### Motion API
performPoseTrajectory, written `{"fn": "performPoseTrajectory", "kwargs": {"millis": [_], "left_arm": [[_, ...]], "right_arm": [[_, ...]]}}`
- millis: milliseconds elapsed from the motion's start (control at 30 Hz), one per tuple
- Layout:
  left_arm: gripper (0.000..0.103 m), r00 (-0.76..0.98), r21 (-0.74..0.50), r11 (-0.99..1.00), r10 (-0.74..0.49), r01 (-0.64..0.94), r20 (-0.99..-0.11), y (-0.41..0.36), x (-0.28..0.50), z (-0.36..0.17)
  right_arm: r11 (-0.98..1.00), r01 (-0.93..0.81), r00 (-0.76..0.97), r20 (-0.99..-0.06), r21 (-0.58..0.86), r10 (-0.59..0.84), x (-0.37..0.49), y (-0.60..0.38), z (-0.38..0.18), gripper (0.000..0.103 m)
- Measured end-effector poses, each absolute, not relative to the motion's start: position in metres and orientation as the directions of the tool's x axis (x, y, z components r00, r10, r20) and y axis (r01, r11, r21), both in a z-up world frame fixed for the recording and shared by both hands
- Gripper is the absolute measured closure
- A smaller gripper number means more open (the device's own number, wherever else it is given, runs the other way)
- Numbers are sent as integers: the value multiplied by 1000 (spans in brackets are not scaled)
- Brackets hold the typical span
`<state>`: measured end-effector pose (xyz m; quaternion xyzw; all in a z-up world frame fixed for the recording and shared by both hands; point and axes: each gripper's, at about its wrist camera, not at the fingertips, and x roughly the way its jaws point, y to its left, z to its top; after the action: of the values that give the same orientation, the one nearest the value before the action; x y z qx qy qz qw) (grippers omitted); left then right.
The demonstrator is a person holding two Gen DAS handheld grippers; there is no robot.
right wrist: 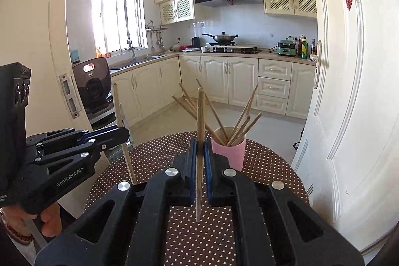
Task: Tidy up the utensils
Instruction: 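Lift both held chopsticks upright and carry them over the pink cup, then lower both chopsticks into the pink cup and open both grippers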
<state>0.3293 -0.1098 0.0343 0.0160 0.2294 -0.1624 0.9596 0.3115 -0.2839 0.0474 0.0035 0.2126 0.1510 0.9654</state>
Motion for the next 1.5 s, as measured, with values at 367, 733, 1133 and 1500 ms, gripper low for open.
{"fn": "performPoseTrajectory", "kwargs": {"millis": [367, 733, 1133, 1500], "left_arm": [[97, 889, -73, 947, -319, 313, -329, -128, 365, 54], [97, 911, -219, 938, -321, 268, -259, -136, 421, 75], [97, 950, -181, 951, -279, 252, -141, -157, 456, 82], [97, 934, -95, 944, -326, 315, -147, -178, 465, 40]], "right_arm": [[971, -228, 912, -336, 67, 237, 334, -311, 58, 98], [989, -142, 965, -220, 34, 146, 366, -325, 69, 98], [987, -138, 978, -145, 82, 149, 397, -335, 74, 98], [981, -154, 979, -117, 116, 167, 411, -333, 73, 98]]}}
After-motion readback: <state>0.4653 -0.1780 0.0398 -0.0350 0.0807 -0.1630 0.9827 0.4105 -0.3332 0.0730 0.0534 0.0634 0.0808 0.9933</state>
